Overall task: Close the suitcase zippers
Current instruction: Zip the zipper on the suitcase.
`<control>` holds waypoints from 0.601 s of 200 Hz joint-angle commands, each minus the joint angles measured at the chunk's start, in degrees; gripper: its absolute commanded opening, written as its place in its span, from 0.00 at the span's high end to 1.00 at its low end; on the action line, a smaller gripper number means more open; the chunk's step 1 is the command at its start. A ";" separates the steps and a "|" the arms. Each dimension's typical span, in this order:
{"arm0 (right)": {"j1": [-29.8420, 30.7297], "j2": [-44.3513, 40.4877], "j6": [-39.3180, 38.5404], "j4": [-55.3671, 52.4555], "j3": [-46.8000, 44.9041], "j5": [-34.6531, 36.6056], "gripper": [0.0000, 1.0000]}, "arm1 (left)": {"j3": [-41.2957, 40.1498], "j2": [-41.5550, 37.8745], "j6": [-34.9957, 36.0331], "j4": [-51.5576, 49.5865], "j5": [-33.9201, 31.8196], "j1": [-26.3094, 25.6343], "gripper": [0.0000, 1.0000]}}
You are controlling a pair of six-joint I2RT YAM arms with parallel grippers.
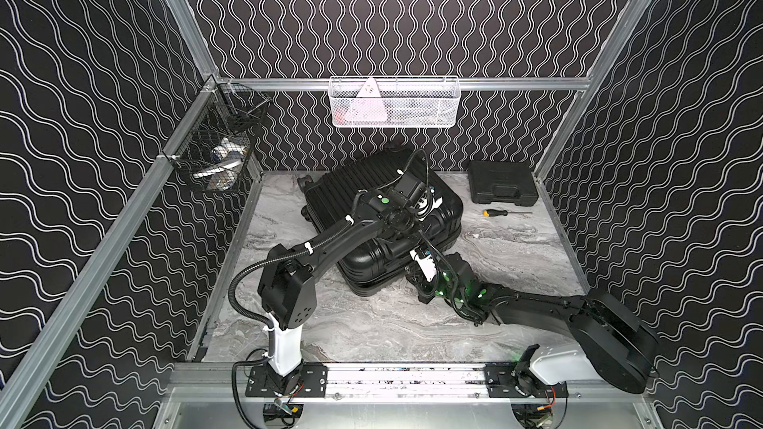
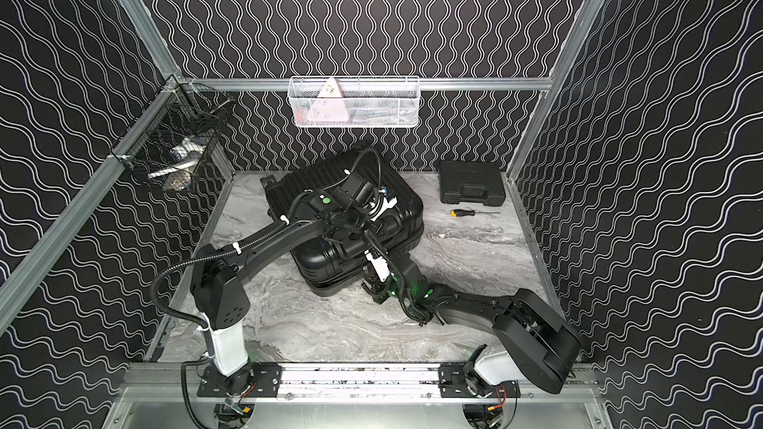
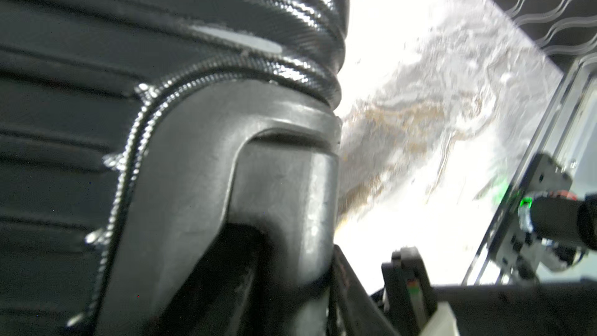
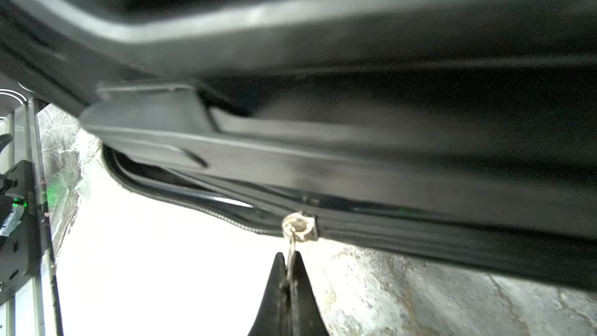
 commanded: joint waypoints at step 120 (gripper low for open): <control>7.10 1.18 -3.55 2.95 3.11 -8.89 1.00 | 4.06 2.77 -8.70 3.52 -8.10 -0.06 0.72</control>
